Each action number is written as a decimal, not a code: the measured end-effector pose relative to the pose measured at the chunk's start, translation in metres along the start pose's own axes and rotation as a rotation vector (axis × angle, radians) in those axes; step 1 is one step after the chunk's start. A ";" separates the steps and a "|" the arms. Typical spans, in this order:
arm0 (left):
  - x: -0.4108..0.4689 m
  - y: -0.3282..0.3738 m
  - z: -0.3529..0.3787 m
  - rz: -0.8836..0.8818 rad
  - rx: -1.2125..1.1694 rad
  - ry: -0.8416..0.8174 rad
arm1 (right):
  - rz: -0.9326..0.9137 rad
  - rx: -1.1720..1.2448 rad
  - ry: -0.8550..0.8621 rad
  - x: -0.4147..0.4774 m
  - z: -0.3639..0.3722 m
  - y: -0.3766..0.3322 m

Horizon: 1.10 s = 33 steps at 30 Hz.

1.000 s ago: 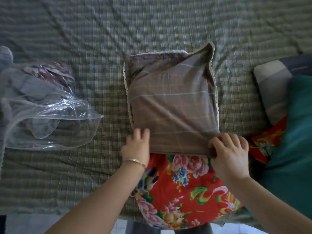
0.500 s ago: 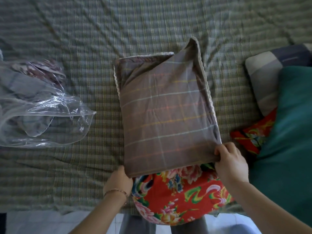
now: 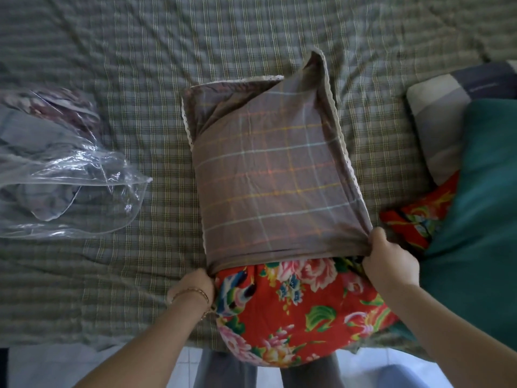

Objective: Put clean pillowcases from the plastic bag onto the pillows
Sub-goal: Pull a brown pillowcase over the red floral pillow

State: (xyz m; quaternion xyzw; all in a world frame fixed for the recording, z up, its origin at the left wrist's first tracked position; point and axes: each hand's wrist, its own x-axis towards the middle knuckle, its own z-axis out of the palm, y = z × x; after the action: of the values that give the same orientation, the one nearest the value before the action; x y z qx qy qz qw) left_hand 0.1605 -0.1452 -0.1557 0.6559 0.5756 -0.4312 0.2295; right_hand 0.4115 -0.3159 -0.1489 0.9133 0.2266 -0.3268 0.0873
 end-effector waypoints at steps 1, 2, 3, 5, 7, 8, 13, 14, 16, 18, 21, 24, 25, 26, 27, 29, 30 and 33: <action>-0.003 0.002 -0.003 0.069 0.069 -0.004 | -0.043 -0.145 -0.007 0.001 0.000 0.006; -0.009 0.003 -0.005 0.149 0.138 0.010 | -0.049 -0.226 -0.024 0.000 0.001 0.014; -0.021 0.001 -0.010 0.249 0.214 0.045 | -0.032 -0.250 -0.049 -0.003 0.003 0.019; -0.040 -0.015 -0.006 0.489 0.300 0.188 | -0.006 -0.251 -0.104 -0.006 0.004 0.022; -0.044 -0.030 0.007 0.585 0.347 0.225 | 0.000 -0.293 -0.147 -0.002 0.008 0.017; -0.042 -0.033 0.017 0.575 0.355 0.206 | -0.013 -0.327 -0.138 -0.001 0.007 0.012; -0.050 -0.017 0.026 0.803 0.064 0.511 | -0.555 -0.333 0.198 -0.010 0.015 0.007; -0.050 -0.012 0.025 0.873 0.005 0.573 | -0.666 -0.290 0.218 -0.012 0.015 0.007; -0.048 0.000 0.019 0.932 -0.017 0.555 | -0.671 -0.229 0.095 -0.014 0.012 0.000; -0.046 0.010 0.011 0.814 0.071 0.493 | -0.458 -0.295 -0.072 -0.015 -0.002 -0.009; -0.034 0.012 0.000 0.707 0.110 0.421 | -0.348 -0.491 -0.270 -0.006 -0.016 -0.033; -0.045 0.006 -0.008 0.957 -0.106 0.363 | -0.360 -0.532 -0.296 -0.001 -0.035 -0.065; -0.048 0.000 -0.005 1.026 -0.069 0.306 | -0.376 -0.470 -0.250 0.002 -0.039 -0.073; -0.048 -0.006 0.001 1.127 -0.001 0.245 | -0.408 -0.374 -0.166 0.005 -0.042 -0.081; -0.048 -0.012 0.006 1.188 0.043 0.128 | -0.444 -0.251 -0.081 0.008 -0.046 -0.089; -0.041 -0.009 -0.003 1.188 0.044 0.047 | -0.518 0.008 0.054 0.015 -0.049 -0.109; -0.028 -0.002 -0.014 1.076 -0.046 0.097 | -0.552 0.099 0.094 0.022 -0.048 -0.121; 0.025 0.024 -0.062 0.559 -0.457 0.366 | -0.644 0.084 0.081 0.046 -0.050 -0.162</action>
State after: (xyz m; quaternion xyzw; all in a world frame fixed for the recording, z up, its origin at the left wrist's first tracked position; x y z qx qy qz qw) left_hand 0.2014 -0.0877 -0.1484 0.7852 0.4874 -0.0889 0.3716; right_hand 0.3943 -0.1418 -0.1417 0.8098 0.4934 -0.3101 -0.0674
